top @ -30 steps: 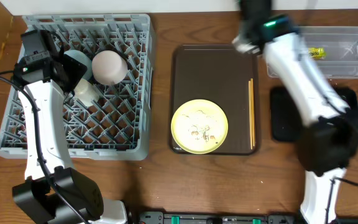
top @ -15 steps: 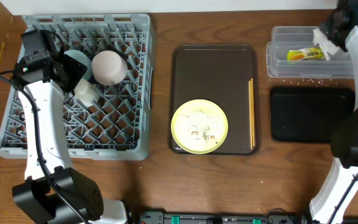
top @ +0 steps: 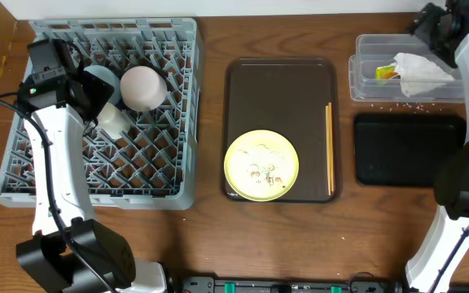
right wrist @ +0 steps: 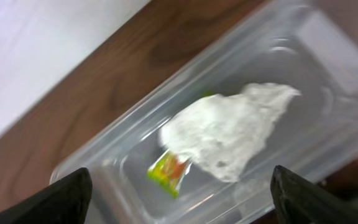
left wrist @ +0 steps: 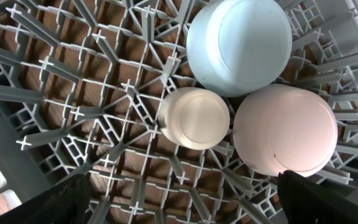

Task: Sort waste into correct bins and load items into the dishwasher
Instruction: 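Reach the right gripper to the wooden chopsticks and grasp them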

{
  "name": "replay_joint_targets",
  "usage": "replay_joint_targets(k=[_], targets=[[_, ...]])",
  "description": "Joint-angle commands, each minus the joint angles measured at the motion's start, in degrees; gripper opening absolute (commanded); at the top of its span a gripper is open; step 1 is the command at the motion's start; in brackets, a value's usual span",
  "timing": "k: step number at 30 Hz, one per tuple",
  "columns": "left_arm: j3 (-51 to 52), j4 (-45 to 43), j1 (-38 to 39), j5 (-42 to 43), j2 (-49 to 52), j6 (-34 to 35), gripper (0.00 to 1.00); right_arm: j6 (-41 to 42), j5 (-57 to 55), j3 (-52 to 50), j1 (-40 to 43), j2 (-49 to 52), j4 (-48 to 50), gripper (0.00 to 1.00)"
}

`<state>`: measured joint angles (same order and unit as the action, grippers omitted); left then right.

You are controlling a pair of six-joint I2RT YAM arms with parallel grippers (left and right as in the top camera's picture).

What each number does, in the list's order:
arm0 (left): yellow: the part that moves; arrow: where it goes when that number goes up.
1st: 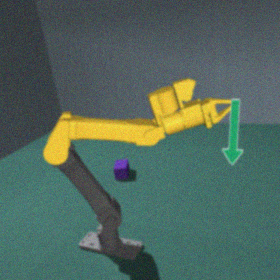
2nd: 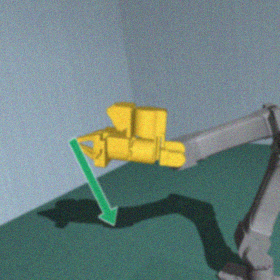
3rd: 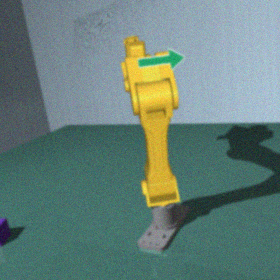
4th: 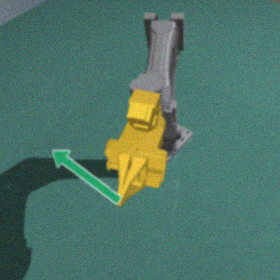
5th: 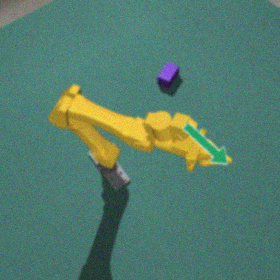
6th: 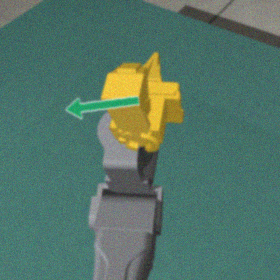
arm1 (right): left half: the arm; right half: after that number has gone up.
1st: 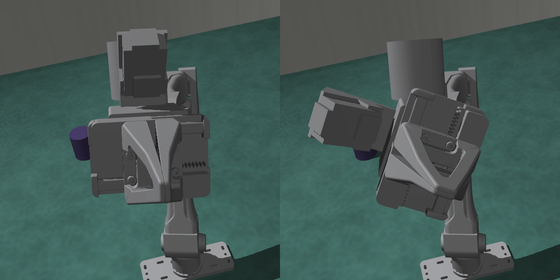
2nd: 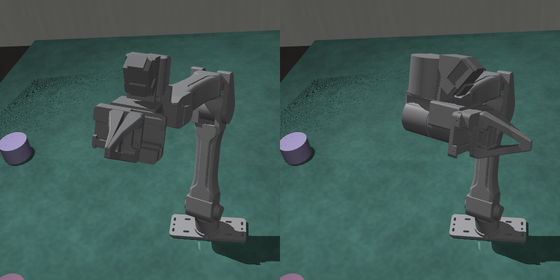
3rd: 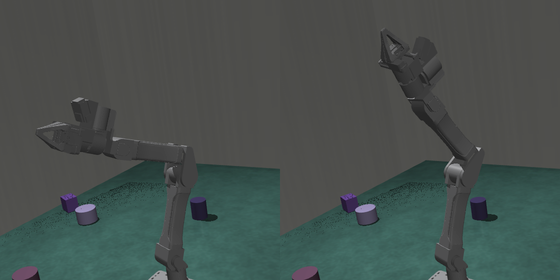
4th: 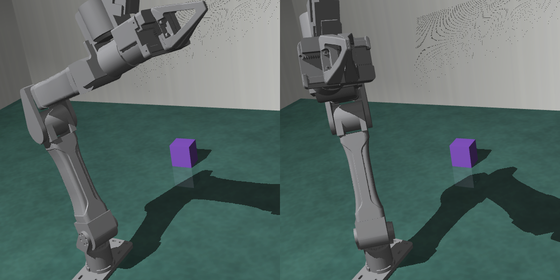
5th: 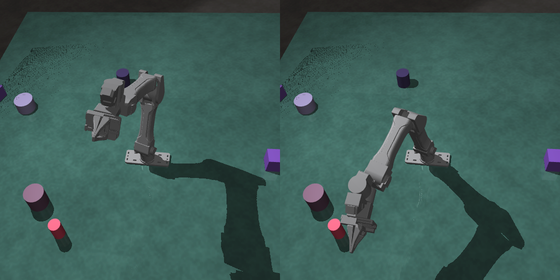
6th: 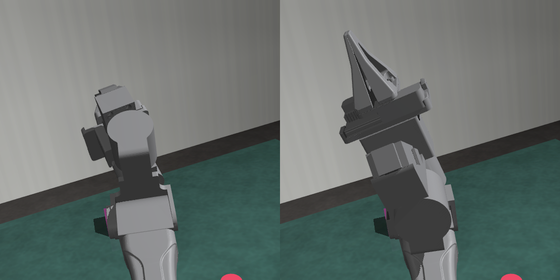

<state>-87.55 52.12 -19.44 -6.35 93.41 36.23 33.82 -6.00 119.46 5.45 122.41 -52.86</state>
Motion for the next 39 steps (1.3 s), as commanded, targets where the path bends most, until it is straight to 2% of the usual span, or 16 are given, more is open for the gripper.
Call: replay_joint_targets(k=[1,4,6,8,14,17,21,23,25,30,39], targets=[[-0.52,0.11,-0.15,-0.28,-0.59,0.52,0.97,-25.86,22.80,-0.44,-1.88,0.50,-0.35,0.92],[-0.52,0.11,-0.15,-0.28,-0.59,0.52,0.97,-35.39,36.63,-0.44,-3.54,0.50,-2.69,0.95],[-0.52,0.11,-0.15,-0.28,-0.59,0.52,0.97,-37.53,39.45,-0.44,-5.62,0.50,-4.13,0.95],[-0.52,0.11,-0.15,-0.28,-0.59,0.52,0.97,-37.53,38.23,-0.44,-7.82,0.50,-5.03,0.95],[-0.52,0.11,-0.15,-0.28,-0.59,0.52,0.97,-35.56,23.98,-0.44,-17.20,0.50,-10.14,0.97],[-0.52,0.11,-0.15,-0.28,-0.59,0.52,0.97,-31.43,14.40,-0.48,-20.98,0.52,-12.39,0.87],[-0.52,0.11,-0.15,-0.28,-0.59,0.52,0.97,-21.97,6.21,-2.95,-24.94,0.52,-12.74,0.83],[-0.52,0.11,-0.15,-0.28,-0.59,0.52,0.97,-19.54,6.23,-4.79,-25.66,0.52,-12.74,0.74],[-0.52,0.13,-0.15,-0.28,-0.59,0.52,0.97,-16.39,6.25,-7.08,-25.99,0.52,-12.90,0.59],[-0.52,0.11,-0.15,-0.28,-0.59,0.52,0.97,-13.84,7.13,-13.94,-26.01,0.52,-12.13,0.38],[-0.52,0.11,-0.15,-0.28,-0.59,0.52,0.97,-13.00,7.56,-25.16,-26.01,0.52,-9.46,0.36]])
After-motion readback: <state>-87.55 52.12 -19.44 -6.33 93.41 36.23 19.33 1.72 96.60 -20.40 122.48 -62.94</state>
